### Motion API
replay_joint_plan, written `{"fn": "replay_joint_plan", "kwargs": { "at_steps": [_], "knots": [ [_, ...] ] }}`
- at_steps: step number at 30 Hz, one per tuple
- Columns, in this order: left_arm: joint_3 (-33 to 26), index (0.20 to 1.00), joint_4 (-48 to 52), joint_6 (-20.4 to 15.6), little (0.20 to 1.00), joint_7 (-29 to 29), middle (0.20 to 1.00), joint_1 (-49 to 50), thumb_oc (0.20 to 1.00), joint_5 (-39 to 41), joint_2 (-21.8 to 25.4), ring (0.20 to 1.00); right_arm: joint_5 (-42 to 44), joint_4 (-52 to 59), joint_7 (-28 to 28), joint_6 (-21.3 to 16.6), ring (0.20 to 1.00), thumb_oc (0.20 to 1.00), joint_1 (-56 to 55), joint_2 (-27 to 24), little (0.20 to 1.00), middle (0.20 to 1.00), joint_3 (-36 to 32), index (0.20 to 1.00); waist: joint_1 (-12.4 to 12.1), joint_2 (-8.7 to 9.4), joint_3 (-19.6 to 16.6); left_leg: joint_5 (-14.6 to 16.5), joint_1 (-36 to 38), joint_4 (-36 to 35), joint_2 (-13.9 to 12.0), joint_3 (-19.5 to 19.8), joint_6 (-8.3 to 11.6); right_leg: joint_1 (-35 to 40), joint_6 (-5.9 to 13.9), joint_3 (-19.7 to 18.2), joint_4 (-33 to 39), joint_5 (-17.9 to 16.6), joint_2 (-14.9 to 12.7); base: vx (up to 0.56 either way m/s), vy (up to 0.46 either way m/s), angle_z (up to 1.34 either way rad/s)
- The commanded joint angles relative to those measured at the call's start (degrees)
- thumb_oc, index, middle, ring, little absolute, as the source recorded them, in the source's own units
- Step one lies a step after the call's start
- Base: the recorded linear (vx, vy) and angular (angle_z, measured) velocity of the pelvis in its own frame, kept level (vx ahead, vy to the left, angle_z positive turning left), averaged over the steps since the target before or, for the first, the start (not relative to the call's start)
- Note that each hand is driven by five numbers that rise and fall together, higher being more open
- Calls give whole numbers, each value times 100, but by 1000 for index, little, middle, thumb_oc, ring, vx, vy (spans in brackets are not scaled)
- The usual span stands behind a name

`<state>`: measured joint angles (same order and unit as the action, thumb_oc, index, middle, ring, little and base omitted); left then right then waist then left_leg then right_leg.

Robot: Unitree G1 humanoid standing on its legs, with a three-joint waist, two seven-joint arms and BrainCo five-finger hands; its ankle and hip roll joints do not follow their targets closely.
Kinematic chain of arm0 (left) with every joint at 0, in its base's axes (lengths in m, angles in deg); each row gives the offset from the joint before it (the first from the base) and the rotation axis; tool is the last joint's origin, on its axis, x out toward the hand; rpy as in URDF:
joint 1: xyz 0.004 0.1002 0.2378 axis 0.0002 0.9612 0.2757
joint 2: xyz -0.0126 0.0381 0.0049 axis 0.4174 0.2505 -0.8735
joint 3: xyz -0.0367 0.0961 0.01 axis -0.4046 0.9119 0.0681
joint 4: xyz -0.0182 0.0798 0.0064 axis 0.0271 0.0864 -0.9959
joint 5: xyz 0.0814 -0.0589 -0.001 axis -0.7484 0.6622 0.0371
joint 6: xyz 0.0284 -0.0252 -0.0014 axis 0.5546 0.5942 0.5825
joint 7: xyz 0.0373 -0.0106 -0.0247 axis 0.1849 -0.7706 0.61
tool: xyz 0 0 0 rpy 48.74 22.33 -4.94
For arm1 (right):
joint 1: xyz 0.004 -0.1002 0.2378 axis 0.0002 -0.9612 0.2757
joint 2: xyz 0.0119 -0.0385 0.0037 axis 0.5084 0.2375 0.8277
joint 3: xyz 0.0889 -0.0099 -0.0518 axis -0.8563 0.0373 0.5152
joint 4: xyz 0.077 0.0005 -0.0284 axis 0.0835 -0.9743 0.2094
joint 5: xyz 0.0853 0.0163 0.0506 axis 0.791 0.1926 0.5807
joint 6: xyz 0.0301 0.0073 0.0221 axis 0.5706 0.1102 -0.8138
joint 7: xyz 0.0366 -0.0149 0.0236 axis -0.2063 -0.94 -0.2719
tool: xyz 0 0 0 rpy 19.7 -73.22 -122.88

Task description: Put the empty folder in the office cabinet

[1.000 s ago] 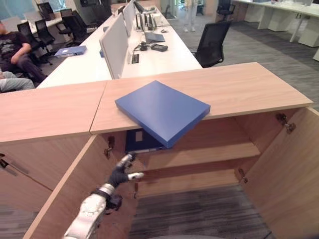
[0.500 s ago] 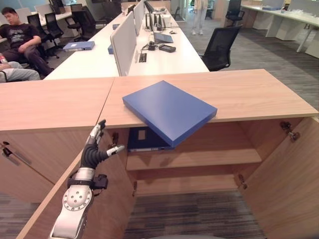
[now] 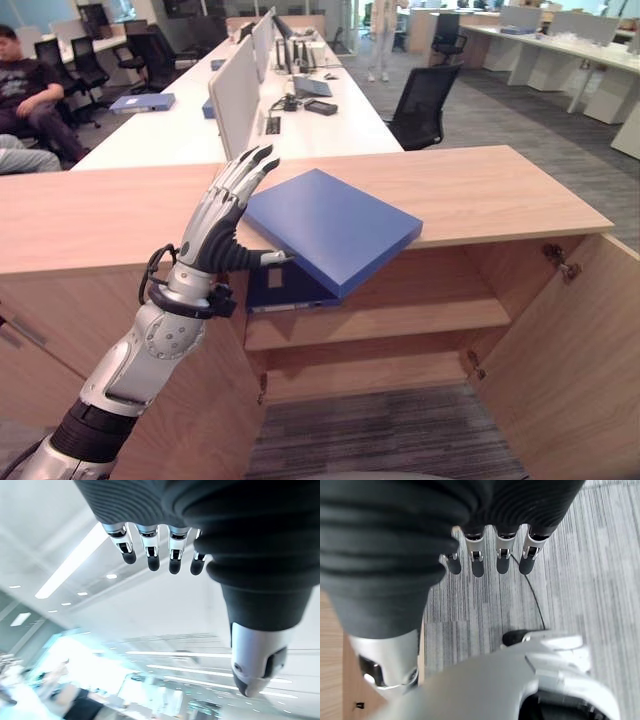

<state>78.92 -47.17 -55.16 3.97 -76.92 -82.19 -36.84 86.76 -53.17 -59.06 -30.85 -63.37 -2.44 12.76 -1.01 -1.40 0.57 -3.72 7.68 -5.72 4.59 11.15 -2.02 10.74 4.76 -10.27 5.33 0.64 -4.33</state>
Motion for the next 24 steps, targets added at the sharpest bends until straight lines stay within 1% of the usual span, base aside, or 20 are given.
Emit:
{"fn": "replay_joint_plan", "kwargs": {
  "at_steps": [1, 9, 15, 24],
  "knots": [
    [93, 1000, -171, -98, 1000, 91, 1000, -358, 1000, -415, 9, 1000, -6, -257, -44, -49, 1000, 1000, 170, 302, 1000, 1000, 284, 1000, 35, 93, -103, 720, 31, 72, -18, 129, -77, -282, 333, 472, -33, -129, -189, 0, 0, 0],
    [640, 1000, -738, -9, 1000, 139, 1000, -968, 1000, -1020, 327, 1000, 5, -288, -89, -60, 1000, 1000, 175, 241, 1000, 1000, 283, 1000, 106, 64, -152, 760, 74, 72, -25, 57, -81, -275, 347, 464, -33, -133, -197, 5, 4, -2],
    [686, 1000, -993, 64, 1000, 116, 1000, -1030, 1000, -1144, 380, 1000, 13, -298, -118, -51, 1000, 1000, 189, 231, 1000, 1000, 268, 1000, 116, 55, -162, 774, 104, 72, -27, 28, -77, -255, 357, 456, -33, -135, -199, 2, 0, -1],
    [491, 1000, -1374, 209, 1000, 172, 1000, -817, 1000, -1347, 478, 1000, -2, -317, -185, -43, 1000, 1000, 178, 201, 1000, 1000, 211, 1000, 107, 51, -187, 797, 143, 72, -49, 12, -66, -239, 342, 471, -33, -107, -189, 0, 0, 0]
  ]
}}
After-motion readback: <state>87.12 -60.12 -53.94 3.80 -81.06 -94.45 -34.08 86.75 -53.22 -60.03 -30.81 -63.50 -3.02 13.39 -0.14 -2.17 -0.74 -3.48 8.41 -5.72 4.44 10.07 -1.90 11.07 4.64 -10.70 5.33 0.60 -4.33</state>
